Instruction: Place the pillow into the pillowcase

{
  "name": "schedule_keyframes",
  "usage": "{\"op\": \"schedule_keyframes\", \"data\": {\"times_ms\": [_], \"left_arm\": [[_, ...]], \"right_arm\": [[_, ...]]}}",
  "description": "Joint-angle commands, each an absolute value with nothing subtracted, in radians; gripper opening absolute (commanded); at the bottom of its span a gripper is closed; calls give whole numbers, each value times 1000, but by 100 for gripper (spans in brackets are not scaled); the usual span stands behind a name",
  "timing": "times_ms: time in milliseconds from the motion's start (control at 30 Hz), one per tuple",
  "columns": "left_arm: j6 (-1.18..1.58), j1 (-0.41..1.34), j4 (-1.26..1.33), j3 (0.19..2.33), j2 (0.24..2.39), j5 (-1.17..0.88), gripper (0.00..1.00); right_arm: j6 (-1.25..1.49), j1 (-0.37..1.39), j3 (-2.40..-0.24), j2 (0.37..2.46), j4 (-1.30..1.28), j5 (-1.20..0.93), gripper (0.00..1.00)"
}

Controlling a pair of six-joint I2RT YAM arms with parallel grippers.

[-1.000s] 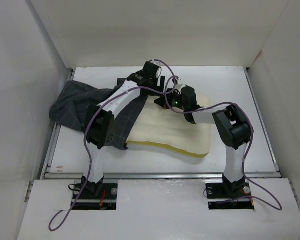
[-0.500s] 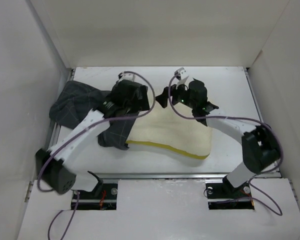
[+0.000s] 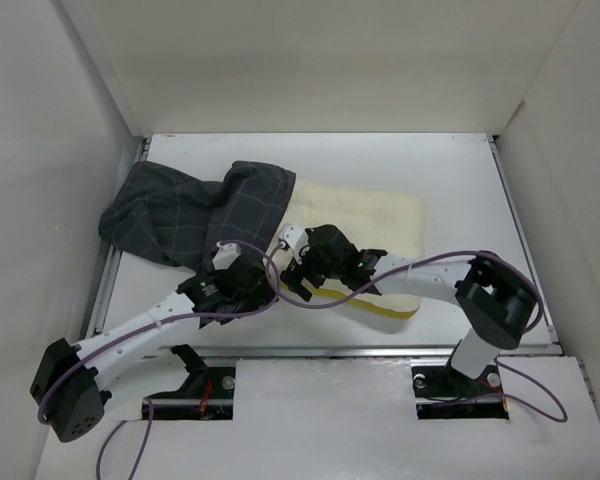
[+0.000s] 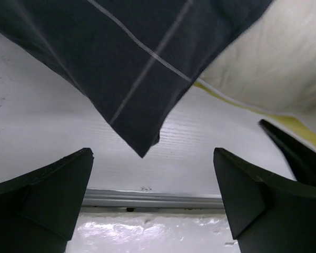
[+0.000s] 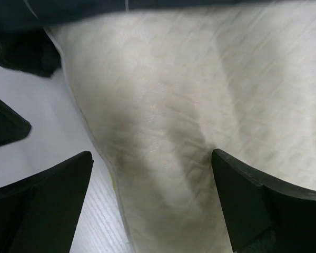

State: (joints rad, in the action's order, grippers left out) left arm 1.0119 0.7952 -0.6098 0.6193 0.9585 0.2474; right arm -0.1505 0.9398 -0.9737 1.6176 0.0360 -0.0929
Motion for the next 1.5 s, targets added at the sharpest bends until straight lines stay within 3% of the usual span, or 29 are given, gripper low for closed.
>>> {"op": "schedule_keyframes", "data": {"times_ms": [0, 33, 67, 100, 133, 167, 200, 300, 400, 500, 600, 1000, 1100, 1267, 1300, 1333, 1400, 1433, 1467], "left_arm": [[1127, 801, -601, 647, 995, 316, 94], [1144, 801, -618, 647, 996, 333, 94], [1160, 810, -635, 666, 1008, 351, 82], [1169, 810, -656, 666, 1008, 370, 78], [1183, 810, -657, 675, 1008, 389, 76], [1183, 810, -657, 675, 1020, 426, 72], [1183, 783, -657, 687, 1020, 437, 68], [1169, 729, -657, 696, 1060, 477, 59], [1125, 709, -626, 725, 1094, 477, 37], [1077, 700, -566, 749, 1104, 486, 30], [1052, 699, -575, 796, 1149, 497, 0], [876, 1012, -453, 935, 1190, 264, 0], [823, 1057, -420, 983, 1232, 195, 0], [759, 1089, -270, 1032, 1273, 69, 0], [759, 1089, -270, 1032, 1282, 69, 2], [759, 1089, -293, 1049, 1295, 78, 19], [759, 1089, -375, 1087, 1295, 109, 26], [759, 1089, -409, 1100, 1295, 151, 31], [759, 1089, -441, 1129, 1295, 176, 46]], "right_arm": [[-181, 953, -1012, 1688, 38, -74, 100], [-181, 953, -1032, 1712, 38, -57, 97], [-181, 953, -1048, 1733, 38, -42, 88], [-167, 953, -1061, 1753, 38, -5, 73], [-147, 953, -1072, 1769, 66, 23, 54], [-111, 953, -1072, 1769, 84, 46, 11], [-92, 953, -1072, 1760, 112, 57, 0], [-81, 953, -1039, 1680, 189, 57, 0], [-81, 953, -1038, 1646, 189, 38, 0], [-71, 953, -1039, 1646, 189, 2, 0], [-46, 953, -1039, 1655, 198, 2, 0], [264, 953, -1281, 1686, 347, 182, 0], [311, 953, -1260, 1664, 415, 265, 0], [391, 953, -1125, 1654, 517, 221, 0], [391, 953, -1074, 1654, 559, 186, 5], [381, 953, -1049, 1645, 560, 160, 22], [371, 953, -987, 1632, 569, 88, 44], [371, 953, -968, 1602, 555, 87, 65], [359, 953, -951, 1583, 546, 78, 71]]}}
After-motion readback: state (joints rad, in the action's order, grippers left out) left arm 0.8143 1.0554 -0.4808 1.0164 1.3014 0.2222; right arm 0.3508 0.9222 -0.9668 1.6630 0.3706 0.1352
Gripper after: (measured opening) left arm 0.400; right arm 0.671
